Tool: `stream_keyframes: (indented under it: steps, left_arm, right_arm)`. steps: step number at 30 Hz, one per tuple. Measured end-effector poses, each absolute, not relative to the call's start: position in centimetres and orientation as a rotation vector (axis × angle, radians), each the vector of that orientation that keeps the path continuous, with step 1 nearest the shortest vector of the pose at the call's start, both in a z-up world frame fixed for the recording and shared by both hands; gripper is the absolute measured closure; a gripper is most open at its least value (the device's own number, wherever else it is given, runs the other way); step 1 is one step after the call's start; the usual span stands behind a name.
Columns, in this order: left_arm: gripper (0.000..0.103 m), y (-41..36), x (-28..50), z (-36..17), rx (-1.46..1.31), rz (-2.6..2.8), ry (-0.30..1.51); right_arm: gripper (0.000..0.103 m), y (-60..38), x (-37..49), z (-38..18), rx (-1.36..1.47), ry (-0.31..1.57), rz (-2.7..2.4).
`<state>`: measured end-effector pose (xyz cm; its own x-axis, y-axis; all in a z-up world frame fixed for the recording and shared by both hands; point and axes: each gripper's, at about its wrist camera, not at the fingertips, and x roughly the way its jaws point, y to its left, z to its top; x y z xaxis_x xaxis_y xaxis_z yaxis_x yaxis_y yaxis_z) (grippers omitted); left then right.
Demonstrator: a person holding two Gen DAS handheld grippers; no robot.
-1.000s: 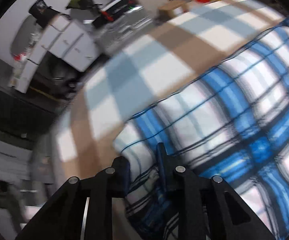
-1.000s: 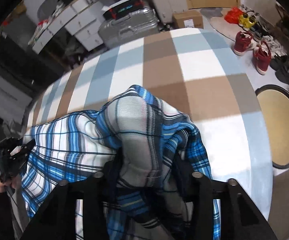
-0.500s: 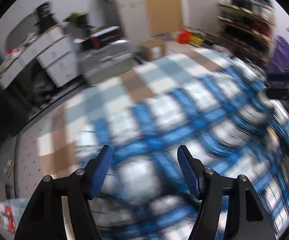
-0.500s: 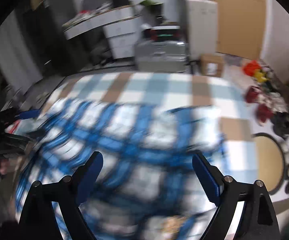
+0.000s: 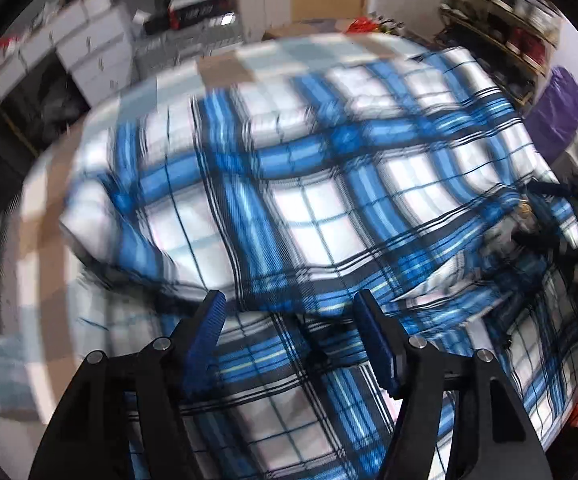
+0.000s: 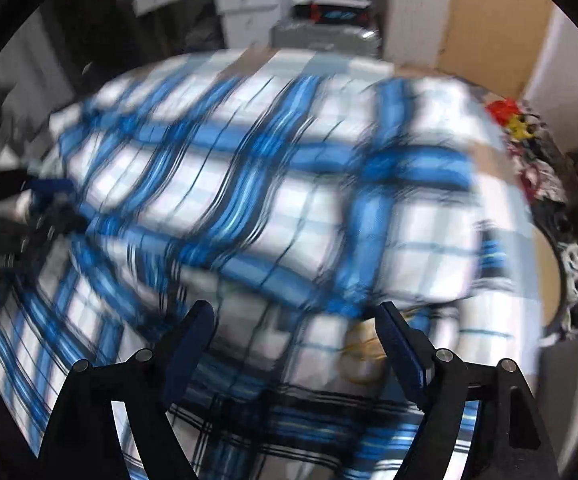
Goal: Fold large clothes
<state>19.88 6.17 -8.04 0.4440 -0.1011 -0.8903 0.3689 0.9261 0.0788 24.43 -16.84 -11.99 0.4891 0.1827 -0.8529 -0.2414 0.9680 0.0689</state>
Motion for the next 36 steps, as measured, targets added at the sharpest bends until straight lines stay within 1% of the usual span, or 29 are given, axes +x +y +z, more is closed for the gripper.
stream_keyframes:
  steps: [4,5,7,8,9,10,11,12,14,16,18,20,22,25,27,29,30,31,33,34,35,36]
  left_arm:
    - [0.041,6.8,20.6,-3.7,0.338,-0.254,0.945]
    - [0.041,7.6,21.6,-3.0,0.326,-0.229,0.926]
    - [0.041,9.0,22.9,-3.1,0.319,-0.173,0.897]
    - [0.041,10.1,23.9,-4.0,0.299,-0.138,0.908]
    - [0.041,10.7,25.0,-5.3,0.279,-0.145,0.942]
    - [0.041,11.5,25.5,-6.9,0.259,-0.151,1.004]
    - [0.041,12.3,26.0,-8.7,0.236,-0.145,1.075]
    - [0.041,13.0,26.1,-10.3,0.216,-0.146,1.113]
    - [0.041,14.1,25.7,-11.9,0.215,-0.146,1.129]
    - [0.041,15.2,25.5,-12.3,0.190,-0.174,1.126]
    - [0.041,15.9,25.5,-11.9,0.184,-0.153,1.136]
    - [0.041,16.7,25.4,-10.4,0.175,-0.147,1.136]
    - [0.041,16.6,24.7,-7.2,0.149,-0.156,1.048]
    - [0.041,15.8,24.1,-3.5,0.070,-0.242,0.929]
    - [0.041,14.7,24.2,-3.0,0.046,-0.283,0.901]
    - [0.041,13.3,24.5,-4.8,0.013,-0.343,0.950]
    - [0.041,12.6,24.9,-6.7,0.008,-0.363,1.001]
    - [0.042,12.4,25.3,-8.4,0.008,-0.370,1.042]
    - [0.042,12.2,25.7,-11.8,0.023,-0.341,1.133]
    - [0.048,12.3,25.7,-13.6,0.027,-0.328,1.188]
    - [0.046,12.2,24.7,-13.3,0.060,-0.327,1.099]
    - [0.047,12.1,24.5,-13.5,0.086,-0.319,1.124]
  right_arm:
    - [0.019,-18.9,26.1,-9.4,0.067,0.974,0.256]
    - [0.019,-19.0,26.8,-9.4,0.074,0.981,0.244]
    - [0.019,-18.9,27.9,-10.4,0.065,1.028,0.208]
    - [0.019,-18.7,28.4,-11.7,0.048,1.071,0.192]
    - [0.022,-18.8,28.1,-12.5,0.037,1.099,0.181]
    - [0.022,-19.0,28.6,-13.8,0.025,1.136,0.159]
    - [0.020,-19.1,28.7,-14.8,0.018,1.162,0.148]
    - [0.022,-18.9,28.2,-14.7,-0.029,1.103,0.156]
    - [0.022,-18.6,27.3,-15.0,-0.075,1.096,0.168]
    - [0.022,-19.0,27.0,-15.0,-0.049,1.107,0.186]
    - [0.024,-19.9,27.3,-14.5,-0.010,1.129,0.195]
    - [0.024,-21.0,27.5,-13.0,0.035,1.093,0.192]
    - [0.022,-21.7,27.6,-11.7,0.059,1.041,0.199]
    - [0.022,-21.6,28.3,-11.5,0.057,1.037,0.208]
    - [0.022,-21.1,29.2,-12.4,0.035,1.074,0.194]
    - [0.022,-20.5,29.5,-14.3,-0.017,1.135,0.161]
    - [0.020,-20.3,29.5,-15.3,-0.040,1.158,0.155]
    - [0.022,-20.0,29.3,-15.1,-0.069,1.121,0.160]
    - [0.022,-20.3,28.8,-15.0,-0.082,1.126,0.171]
    - [0.022,-20.8,28.7,-15.1,-0.051,1.145,0.175]
    - [0.022,-21.4,28.3,-14.9,-0.016,1.155,0.179]
    - [0.022,-22.0,27.6,-14.5,0.003,1.151,0.174]
